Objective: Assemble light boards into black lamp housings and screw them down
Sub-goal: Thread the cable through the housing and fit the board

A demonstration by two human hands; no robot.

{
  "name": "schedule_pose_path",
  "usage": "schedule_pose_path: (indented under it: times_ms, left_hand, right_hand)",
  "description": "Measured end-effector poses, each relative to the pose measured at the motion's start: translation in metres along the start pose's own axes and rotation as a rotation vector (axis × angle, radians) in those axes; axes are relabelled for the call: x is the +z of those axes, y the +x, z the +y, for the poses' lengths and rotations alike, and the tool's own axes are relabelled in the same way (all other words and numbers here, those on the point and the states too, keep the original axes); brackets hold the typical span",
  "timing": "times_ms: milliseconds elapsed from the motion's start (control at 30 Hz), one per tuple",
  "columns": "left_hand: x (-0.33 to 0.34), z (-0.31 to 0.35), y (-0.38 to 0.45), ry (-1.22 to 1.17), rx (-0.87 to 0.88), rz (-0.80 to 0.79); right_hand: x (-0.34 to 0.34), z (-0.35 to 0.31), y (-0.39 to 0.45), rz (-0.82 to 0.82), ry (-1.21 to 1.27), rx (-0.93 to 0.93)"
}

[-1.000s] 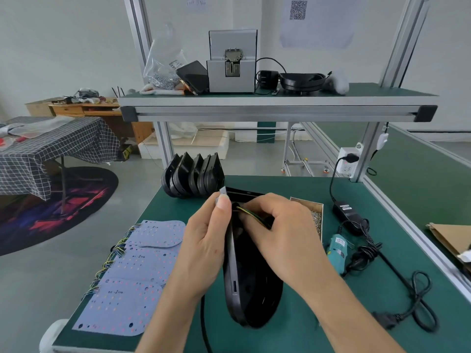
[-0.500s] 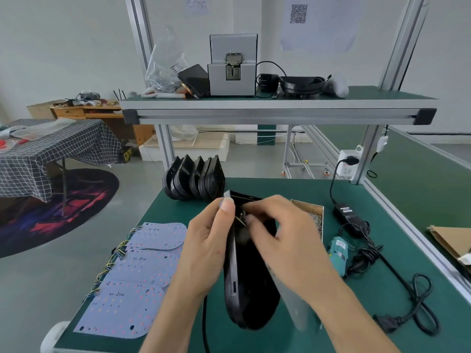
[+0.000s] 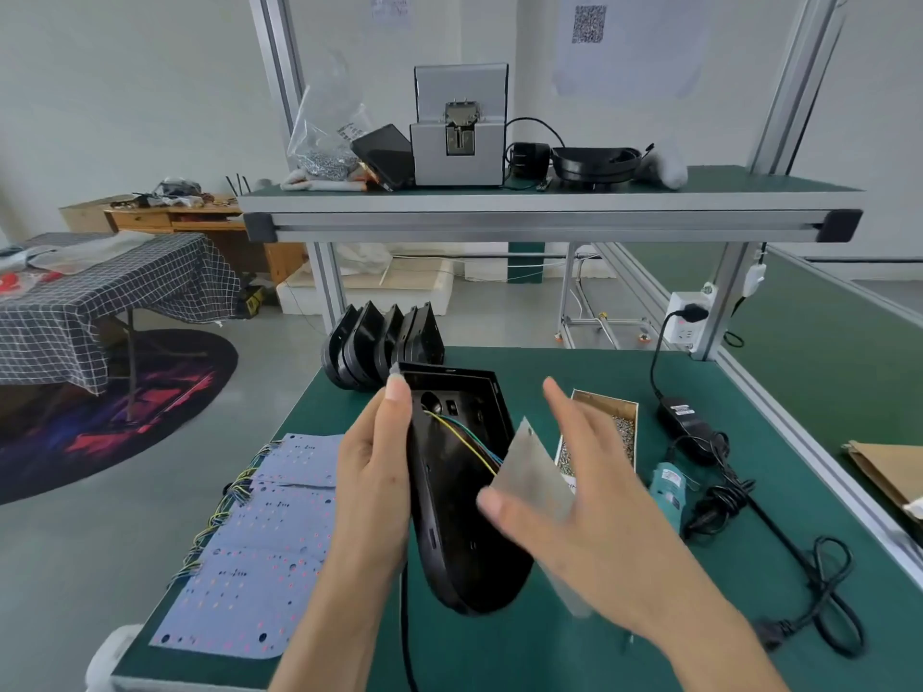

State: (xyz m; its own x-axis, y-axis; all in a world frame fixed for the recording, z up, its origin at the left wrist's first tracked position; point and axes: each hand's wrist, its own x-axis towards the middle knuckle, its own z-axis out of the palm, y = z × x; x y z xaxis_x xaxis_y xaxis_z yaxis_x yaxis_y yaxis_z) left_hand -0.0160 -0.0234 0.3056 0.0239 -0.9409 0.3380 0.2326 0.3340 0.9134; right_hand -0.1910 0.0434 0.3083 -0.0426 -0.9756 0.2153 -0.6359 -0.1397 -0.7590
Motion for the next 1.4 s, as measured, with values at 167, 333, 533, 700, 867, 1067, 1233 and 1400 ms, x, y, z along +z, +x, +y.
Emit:
schedule_pose_path:
  times_ms: [167,333,533,700,867,1067,1233,1400]
  left_hand:
    - [0.004,0.002,-0.002,0.086,0.055,0.023]
    - [-0.002,0.000,-0.001,0.151,0.099,-0.076]
    - [-0.005,-0.006,0.001,0.289,0.075,-0.290]
    - [0.000,-0.010,0.002,0.149,-0.053,-0.303]
    - [-0.009,-0.019,0.005,0.012,-0.375,-0.281]
    - [-0.007,-0.025,0.005,-0.077,-0.621,-0.254]
    - [-0.005,-0.030,-0.005,-0.212,-0.626,-0.246]
    - [0.003,-0.027,-0.006,-0.201,-0.527,-0.228]
  right_hand:
    - [0.018,0.015,-0.004,-0.003,-0.088,-0.023]
    - [-0.005,0.023,-0.003,0.004,-0.025,0.080]
    - [-0.045,0.011,0.011,-0.357,0.478,0.263]
    - [-0.026,0.022,0.018,-0.369,0.979,0.481]
    - [-0.005,0.025,0.014,-0.400,1.182,0.288]
    - [0.014,0.012,0.021,-0.078,0.905,0.193]
    - [0.033,0.009,0.020,0.257,0.770,0.090]
    - [0.041,0.007,0.021,0.446,0.776,0.007]
